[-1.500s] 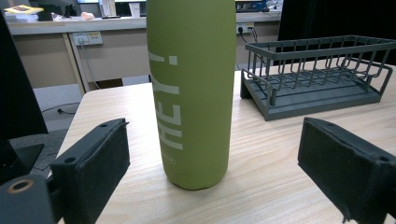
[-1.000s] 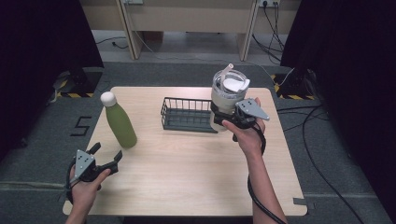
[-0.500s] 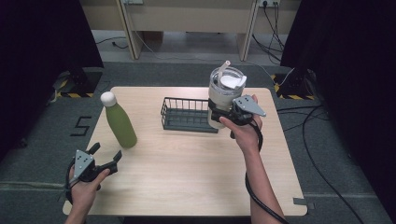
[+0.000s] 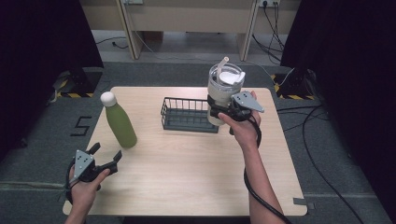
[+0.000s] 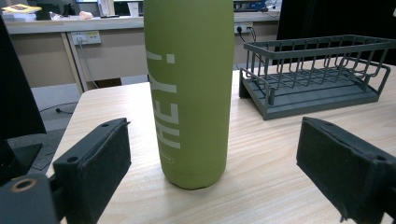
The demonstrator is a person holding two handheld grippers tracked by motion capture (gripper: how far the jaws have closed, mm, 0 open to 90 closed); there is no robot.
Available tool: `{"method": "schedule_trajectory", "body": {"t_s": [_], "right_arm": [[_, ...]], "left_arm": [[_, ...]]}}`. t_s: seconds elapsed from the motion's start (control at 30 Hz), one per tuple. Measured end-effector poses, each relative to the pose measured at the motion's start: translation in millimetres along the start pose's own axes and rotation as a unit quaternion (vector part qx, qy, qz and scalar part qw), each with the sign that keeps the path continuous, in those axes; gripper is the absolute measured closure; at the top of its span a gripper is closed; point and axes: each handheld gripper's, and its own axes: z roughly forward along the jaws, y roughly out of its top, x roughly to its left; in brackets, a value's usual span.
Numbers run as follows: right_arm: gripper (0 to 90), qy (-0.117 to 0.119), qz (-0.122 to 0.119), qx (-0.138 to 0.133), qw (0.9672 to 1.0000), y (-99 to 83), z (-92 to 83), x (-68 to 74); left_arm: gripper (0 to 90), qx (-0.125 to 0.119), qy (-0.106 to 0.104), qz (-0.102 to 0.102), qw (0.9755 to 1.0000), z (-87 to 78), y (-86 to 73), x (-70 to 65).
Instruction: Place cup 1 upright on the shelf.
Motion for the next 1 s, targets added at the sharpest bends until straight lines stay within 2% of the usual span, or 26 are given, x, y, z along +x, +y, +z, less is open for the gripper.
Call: {"method": "schedule_trajectory", "body": {"t_s": [1.0], "right_arm": [[9.2, 0.005, 0.007, 0.006, 0.9999, 4.6, 34.2, 2.9]], "left_arm": [[9.2, 0.000, -0.002, 0.000, 1.0000, 0.3, -0.4, -0.4]]}}
